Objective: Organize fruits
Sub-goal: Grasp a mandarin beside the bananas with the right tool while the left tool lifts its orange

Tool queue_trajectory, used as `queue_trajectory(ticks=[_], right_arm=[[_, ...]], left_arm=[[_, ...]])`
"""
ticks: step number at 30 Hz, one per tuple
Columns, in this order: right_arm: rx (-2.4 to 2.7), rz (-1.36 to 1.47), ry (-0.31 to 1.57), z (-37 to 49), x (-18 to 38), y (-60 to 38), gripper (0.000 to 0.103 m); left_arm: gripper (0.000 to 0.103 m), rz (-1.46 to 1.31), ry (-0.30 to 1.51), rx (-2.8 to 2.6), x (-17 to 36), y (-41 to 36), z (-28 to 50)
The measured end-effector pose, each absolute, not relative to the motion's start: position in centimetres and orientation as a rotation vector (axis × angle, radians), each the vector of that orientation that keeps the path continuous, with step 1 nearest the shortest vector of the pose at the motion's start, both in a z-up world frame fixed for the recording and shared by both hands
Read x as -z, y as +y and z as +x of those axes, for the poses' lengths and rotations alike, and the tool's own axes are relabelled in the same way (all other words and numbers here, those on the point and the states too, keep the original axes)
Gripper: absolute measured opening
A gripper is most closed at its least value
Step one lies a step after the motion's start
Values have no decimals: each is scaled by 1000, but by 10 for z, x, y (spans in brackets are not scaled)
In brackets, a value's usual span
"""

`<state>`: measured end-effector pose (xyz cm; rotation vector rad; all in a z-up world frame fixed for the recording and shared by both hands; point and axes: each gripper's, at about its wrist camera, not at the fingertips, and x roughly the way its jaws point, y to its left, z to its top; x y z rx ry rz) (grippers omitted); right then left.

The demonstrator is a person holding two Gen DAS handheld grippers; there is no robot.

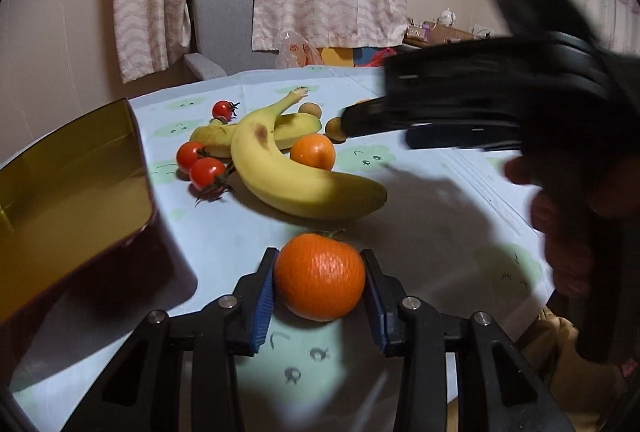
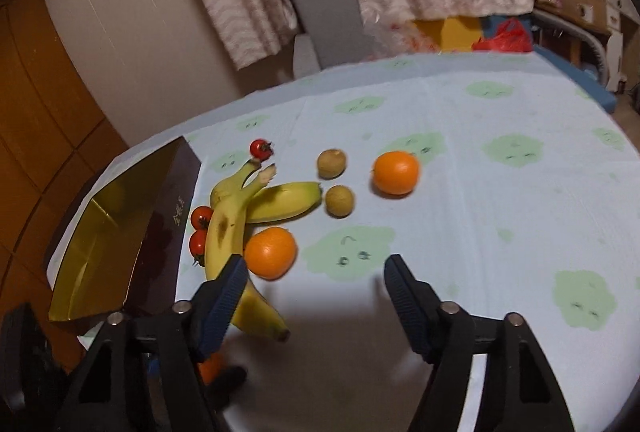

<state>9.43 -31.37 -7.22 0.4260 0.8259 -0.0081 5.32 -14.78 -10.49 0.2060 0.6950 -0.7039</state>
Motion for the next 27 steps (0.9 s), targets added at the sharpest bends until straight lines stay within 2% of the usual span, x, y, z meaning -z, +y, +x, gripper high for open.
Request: queue_trajectory(ticks=[9,16,27], right_arm=[[-50,463,893,132,93,-301,63],[-115,486,898,139,95,-297,39],[-58,511,853,108,90,-302,39]], left_arm=[[41,182,675,709,110,-141,48],[41,171,669,715,112,-138,51],[40,145,665,722,111,-133,50]])
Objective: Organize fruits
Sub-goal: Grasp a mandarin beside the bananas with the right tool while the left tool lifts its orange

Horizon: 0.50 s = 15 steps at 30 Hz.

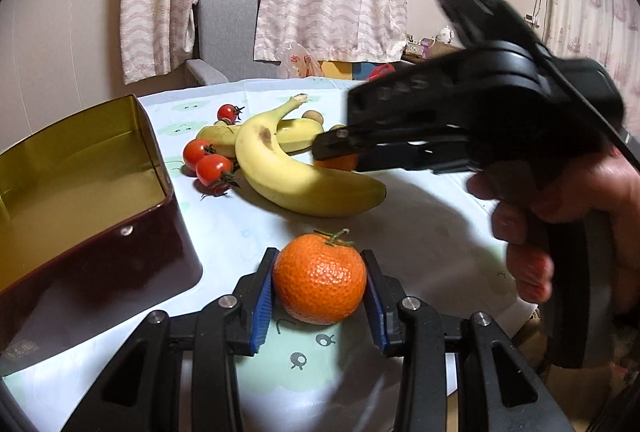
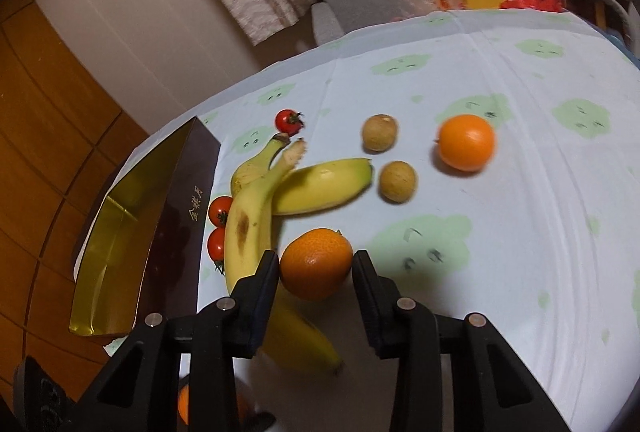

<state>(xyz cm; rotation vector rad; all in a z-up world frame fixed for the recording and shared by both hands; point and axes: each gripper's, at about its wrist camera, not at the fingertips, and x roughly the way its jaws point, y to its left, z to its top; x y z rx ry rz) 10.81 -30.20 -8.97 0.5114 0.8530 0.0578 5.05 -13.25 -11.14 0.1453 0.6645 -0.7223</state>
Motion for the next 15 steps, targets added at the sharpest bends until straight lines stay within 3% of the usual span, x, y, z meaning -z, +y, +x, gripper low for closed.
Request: queue_trajectory(ticks=[15], right_arm=[[-25,532,751,55,54,-297,39]], left_arm=[[40,128,527,707,59,-106,23]])
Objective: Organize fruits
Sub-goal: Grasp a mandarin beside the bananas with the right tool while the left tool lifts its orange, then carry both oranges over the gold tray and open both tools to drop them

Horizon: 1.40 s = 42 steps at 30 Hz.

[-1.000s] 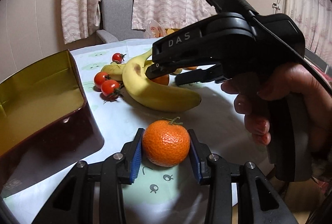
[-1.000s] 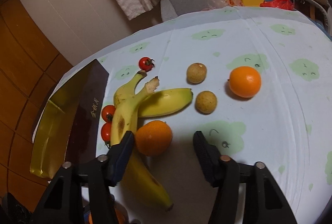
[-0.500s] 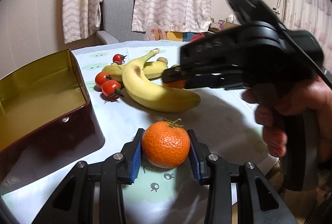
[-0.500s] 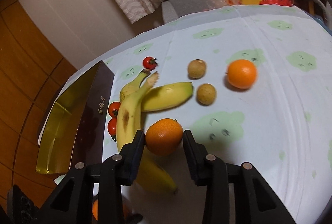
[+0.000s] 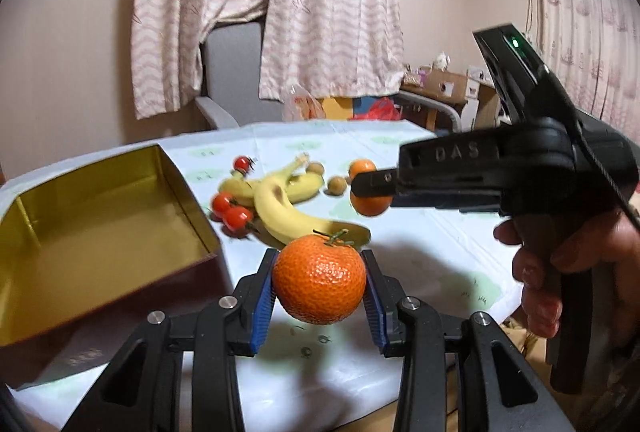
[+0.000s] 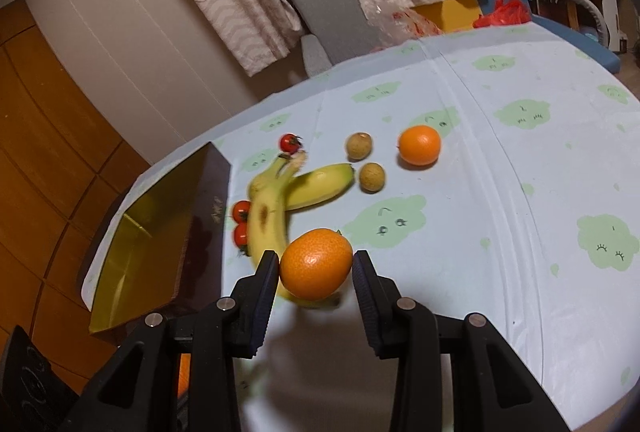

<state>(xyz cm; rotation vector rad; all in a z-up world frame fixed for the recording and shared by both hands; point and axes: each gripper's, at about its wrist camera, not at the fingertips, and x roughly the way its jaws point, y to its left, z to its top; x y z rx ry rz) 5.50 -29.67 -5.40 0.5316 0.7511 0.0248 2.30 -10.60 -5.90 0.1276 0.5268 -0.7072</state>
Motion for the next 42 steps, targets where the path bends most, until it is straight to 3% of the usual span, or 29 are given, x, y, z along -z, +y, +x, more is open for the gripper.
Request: queue_trajectory(ticks=[19,28,42], right_arm=[[-260,311,740,97,15,-172,39],[-311,201,812,134,28,-119,39],[-318,166,919,154,56,-91,39]], left_arm=[[40,36,593,313,30,11,80],[40,24,708,170,55,59,112],[40,55,781,136,79,67,127]])
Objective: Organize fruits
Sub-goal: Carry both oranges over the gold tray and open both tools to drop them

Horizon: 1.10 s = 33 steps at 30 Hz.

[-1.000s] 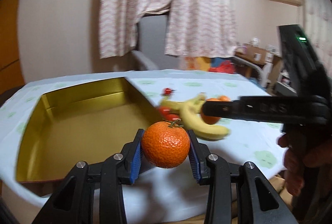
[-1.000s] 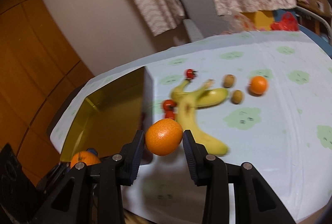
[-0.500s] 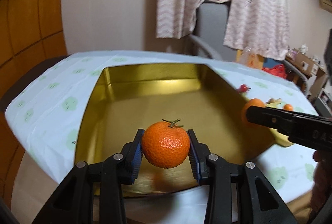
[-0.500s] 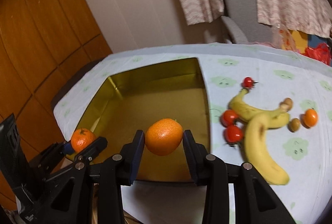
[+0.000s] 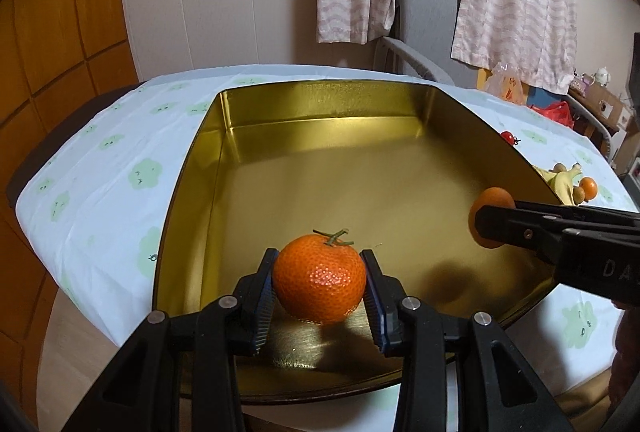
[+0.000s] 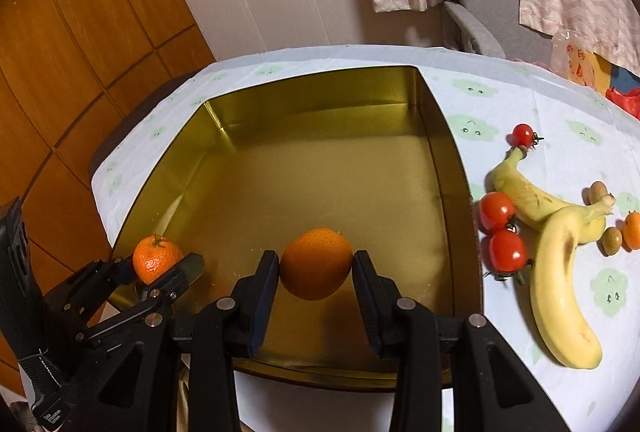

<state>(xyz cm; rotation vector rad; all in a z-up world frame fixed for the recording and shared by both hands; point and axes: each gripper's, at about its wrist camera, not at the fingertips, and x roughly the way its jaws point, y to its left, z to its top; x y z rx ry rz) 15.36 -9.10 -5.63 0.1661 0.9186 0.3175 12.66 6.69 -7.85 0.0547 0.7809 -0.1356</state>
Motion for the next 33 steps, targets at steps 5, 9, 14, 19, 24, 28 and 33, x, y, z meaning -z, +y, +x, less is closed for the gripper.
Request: queue_trajectory(ticks=[5,9,14,19,24,28,33], right_arm=[[-319,163,932,157,59,-87,39],[-323,150,939,158,59,-83,39],[-315,149,961,159,62,-81,40],[-322,157,948,158,59,-81,40],[-317,177,919,152,52,-87,40],[-305,189,881,143,42,-93,40],[-275,209,843,129,32,-104,40]], left_arm=[[40,58,782,126,79,71,130],[40,54,786,123,80,72,132],[44,56,780,120,79,70,130],[54,41,764,119,76,72,129],[57,28,726,113,65,74,125],[73,19,689,104,55,74,120],[83,23,647,101,42,68,113]])
